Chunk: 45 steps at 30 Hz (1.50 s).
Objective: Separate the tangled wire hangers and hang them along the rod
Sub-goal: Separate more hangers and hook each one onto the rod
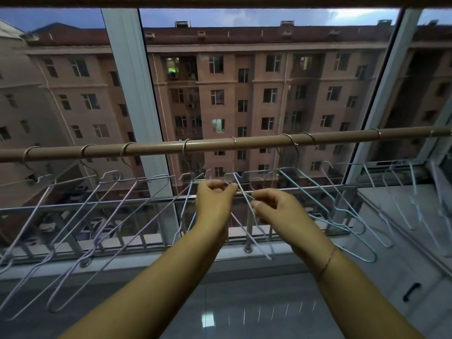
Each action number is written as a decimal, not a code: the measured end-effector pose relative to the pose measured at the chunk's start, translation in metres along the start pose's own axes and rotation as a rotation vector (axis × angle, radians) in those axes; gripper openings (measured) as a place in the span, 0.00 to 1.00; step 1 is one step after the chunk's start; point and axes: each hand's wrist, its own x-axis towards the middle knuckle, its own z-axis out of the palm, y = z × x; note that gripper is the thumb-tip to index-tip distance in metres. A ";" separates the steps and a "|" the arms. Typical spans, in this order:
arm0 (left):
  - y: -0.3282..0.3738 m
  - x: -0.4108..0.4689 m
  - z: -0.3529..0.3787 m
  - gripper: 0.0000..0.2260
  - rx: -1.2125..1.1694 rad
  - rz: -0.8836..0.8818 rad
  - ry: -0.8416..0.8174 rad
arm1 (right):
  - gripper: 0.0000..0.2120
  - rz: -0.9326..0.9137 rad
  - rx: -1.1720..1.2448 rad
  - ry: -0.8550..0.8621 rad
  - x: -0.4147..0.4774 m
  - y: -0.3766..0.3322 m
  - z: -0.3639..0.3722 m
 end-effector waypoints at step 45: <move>-0.050 0.000 0.109 0.10 0.019 -0.255 0.046 | 0.10 -0.054 -0.082 -0.122 0.037 0.083 -0.076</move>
